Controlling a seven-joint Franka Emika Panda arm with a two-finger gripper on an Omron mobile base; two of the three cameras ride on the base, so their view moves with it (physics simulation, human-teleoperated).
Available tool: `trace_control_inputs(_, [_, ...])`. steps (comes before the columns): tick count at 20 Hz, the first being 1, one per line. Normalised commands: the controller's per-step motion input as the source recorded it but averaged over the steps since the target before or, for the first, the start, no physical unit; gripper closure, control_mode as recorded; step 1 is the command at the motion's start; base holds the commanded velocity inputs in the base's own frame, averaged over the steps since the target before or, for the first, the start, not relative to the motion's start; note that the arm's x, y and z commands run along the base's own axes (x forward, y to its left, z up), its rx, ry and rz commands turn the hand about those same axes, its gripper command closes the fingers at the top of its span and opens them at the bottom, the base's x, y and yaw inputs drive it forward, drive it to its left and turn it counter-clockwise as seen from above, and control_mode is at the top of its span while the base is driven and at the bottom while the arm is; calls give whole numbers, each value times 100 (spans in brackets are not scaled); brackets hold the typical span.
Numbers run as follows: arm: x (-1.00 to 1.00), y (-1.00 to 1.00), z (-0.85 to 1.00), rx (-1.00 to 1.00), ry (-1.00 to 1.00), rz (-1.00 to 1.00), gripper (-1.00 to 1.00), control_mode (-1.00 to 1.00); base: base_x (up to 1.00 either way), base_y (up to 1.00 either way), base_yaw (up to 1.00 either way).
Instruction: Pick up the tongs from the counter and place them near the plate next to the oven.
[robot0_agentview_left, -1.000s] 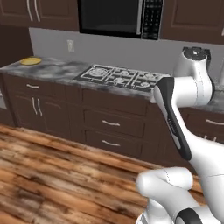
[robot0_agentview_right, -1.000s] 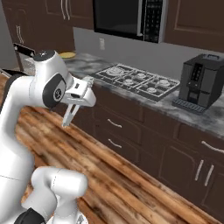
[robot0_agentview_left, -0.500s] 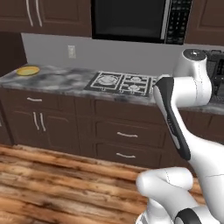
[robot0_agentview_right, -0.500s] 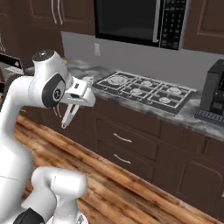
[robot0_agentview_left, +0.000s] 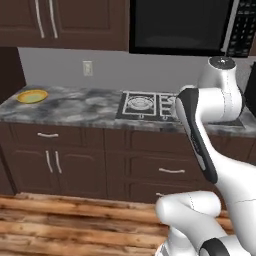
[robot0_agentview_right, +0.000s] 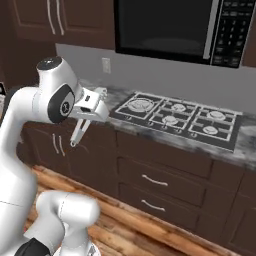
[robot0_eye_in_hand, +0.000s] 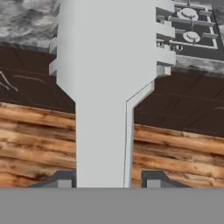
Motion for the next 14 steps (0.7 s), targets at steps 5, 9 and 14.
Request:
trace_control_inputs(5, [0, 0, 0, 0, 0, 0, 100, 100, 99, 100, -27])
trace_control_inputs(9, [0, 0, 0, 0, 0, 0, 100, 100, 86, 100, -21])
trace_control_inputs(14, [0, 0, 0, 0, 0, 0, 100, 100, 79, 100, -19])
